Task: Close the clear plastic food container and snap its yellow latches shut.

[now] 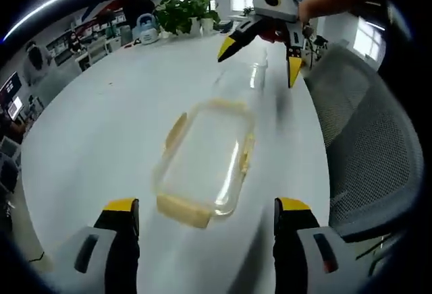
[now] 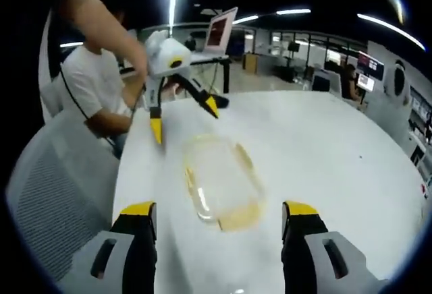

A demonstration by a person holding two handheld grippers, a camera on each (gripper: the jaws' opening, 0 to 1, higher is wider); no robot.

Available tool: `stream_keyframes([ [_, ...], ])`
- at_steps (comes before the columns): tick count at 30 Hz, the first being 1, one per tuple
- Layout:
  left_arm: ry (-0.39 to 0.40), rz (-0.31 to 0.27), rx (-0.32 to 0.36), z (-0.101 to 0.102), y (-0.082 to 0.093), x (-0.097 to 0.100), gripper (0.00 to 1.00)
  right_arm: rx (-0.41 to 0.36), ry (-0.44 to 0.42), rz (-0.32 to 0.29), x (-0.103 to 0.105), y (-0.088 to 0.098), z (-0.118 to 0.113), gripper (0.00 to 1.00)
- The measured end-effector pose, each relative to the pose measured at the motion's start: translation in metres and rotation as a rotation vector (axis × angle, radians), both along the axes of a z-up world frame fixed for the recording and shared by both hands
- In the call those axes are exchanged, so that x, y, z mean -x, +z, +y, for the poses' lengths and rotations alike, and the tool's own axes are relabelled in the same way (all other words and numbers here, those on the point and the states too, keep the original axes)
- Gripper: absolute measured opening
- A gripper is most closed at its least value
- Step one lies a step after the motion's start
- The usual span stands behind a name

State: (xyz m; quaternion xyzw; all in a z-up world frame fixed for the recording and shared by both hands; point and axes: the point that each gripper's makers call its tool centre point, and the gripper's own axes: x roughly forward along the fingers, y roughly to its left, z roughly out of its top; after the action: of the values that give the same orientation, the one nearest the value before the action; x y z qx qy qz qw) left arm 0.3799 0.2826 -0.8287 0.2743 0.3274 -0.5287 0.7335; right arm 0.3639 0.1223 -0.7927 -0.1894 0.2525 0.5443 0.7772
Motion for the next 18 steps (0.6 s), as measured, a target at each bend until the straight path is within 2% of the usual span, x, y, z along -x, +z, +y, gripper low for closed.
stream_keyframes([
  [6, -0.062, 0.004, -0.040, 0.003, -0.009, -0.001, 0.80, 0.044, 0.038, 0.010, -0.002, -0.008, 0.003, 0.75],
  [18, -0.130, 0.027, -0.101, 0.010, -0.016, -0.006, 0.77, 0.127, 0.094, 0.034, -0.013, -0.020, -0.001, 0.74],
])
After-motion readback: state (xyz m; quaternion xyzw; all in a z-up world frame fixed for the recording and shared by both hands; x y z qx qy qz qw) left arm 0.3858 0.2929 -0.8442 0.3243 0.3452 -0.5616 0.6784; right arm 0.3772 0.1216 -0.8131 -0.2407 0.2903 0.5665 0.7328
